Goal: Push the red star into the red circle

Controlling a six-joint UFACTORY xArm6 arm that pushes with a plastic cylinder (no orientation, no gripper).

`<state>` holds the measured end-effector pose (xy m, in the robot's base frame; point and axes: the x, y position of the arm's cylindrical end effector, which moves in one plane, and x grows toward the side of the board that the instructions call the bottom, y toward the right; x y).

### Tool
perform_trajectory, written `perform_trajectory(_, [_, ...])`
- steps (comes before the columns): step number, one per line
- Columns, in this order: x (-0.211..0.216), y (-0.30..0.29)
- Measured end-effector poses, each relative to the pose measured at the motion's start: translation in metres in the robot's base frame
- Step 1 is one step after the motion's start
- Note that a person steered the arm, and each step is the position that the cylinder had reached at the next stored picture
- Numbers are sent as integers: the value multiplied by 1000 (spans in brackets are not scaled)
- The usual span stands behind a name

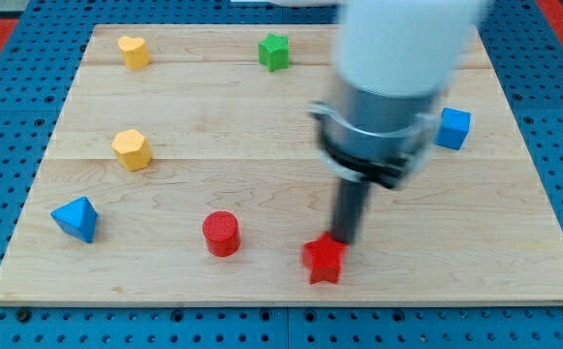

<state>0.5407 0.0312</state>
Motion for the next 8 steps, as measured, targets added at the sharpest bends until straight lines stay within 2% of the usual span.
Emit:
perform_trajectory(1, [-2,30])
perform_trajectory(2, [14,88])
perform_trajectory(3, [59,67])
perform_trajectory(5, [14,-35])
perform_trajectory(6, [5,-50])
perform_trajectory(7, [22,-21])
perform_trajectory(8, [55,-41])
